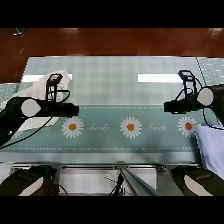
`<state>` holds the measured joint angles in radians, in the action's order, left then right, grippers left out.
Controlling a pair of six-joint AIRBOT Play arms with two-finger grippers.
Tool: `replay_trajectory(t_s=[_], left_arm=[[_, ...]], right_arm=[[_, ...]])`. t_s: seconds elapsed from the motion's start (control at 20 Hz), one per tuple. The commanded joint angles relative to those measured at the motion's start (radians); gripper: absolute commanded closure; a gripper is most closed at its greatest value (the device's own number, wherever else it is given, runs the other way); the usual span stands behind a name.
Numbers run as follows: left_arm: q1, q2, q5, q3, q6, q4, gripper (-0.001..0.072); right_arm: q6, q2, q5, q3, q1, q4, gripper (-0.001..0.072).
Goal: Fold the shirts.
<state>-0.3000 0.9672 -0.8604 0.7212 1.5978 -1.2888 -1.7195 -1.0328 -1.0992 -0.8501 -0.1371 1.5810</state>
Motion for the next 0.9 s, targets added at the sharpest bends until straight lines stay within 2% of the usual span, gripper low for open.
replay_trajectory(t_s=[0.0, 0.1, 0.2, 0.25, 0.3, 0.35, 0.5, 0.55, 0.7, 0.8, 0.85], left_arm=[[0.009, 0.004, 0.201, 0.004, -0.066, -0.114, 0.0003], [0.053, 0.004, 0.285, 0.036, -0.072, -0.326, 0.0004], [0.177, 0.012, 0.362, 0.060, 0.034, -0.436, 0.0005], [0.258, 0.024, 0.386, 0.060, 0.093, -0.435, 0.0005], [0.337, 0.042, 0.365, 0.060, 0.154, -0.431, 0.0006], [0.402, 0.060, 0.301, 0.060, 0.181, -0.424, 0.0005], [0.506, 0.119, 0.040, 0.060, 0.196, -0.402, 0.0006], [0.523, 0.151, 0.011, 0.057, 0.208, -0.392, 0.0006], [0.534, 0.259, 0.084, 0.056, 0.212, -0.212, 0.0008], [0.517, 0.327, 0.124, 0.064, 0.145, -0.107, 0.0009], [0.509, 0.351, 0.105, 0.082, 0.113, -0.074, 0.0159]], right_arm=[[-0.031, -0.005, 0.051, 0.009, 0.000, 0.044, 0.0090], [-0.031, -0.013, 0.005, 0.010, 0.000, 0.048, 0.0091], [-0.030, -0.013, -0.032, 0.011, 0.000, 0.049, 0.0092], [-0.031, -0.013, -0.038, 0.011, 0.000, 0.048, 0.0092], [-0.040, -0.013, -0.037, 0.011, 0.000, 0.048, 0.0092], [-0.054, -0.013, -0.036, 0.011, 0.000, 0.048, 0.0092], [-0.072, -0.013, -0.027, 0.011, -0.001, 0.031, 0.0092], [-0.074, -0.013, -0.019, 0.011, -0.001, 0.018, 0.0092], [-0.076, -0.013, -0.017, 0.011, -0.001, 0.001, 0.0092], [-0.115, -0.013, -0.040, 0.011, 0.000, 0.030, 0.0092], [-0.117, -0.010, -0.056, 0.010, 0.000, 0.034, 0.0092]])
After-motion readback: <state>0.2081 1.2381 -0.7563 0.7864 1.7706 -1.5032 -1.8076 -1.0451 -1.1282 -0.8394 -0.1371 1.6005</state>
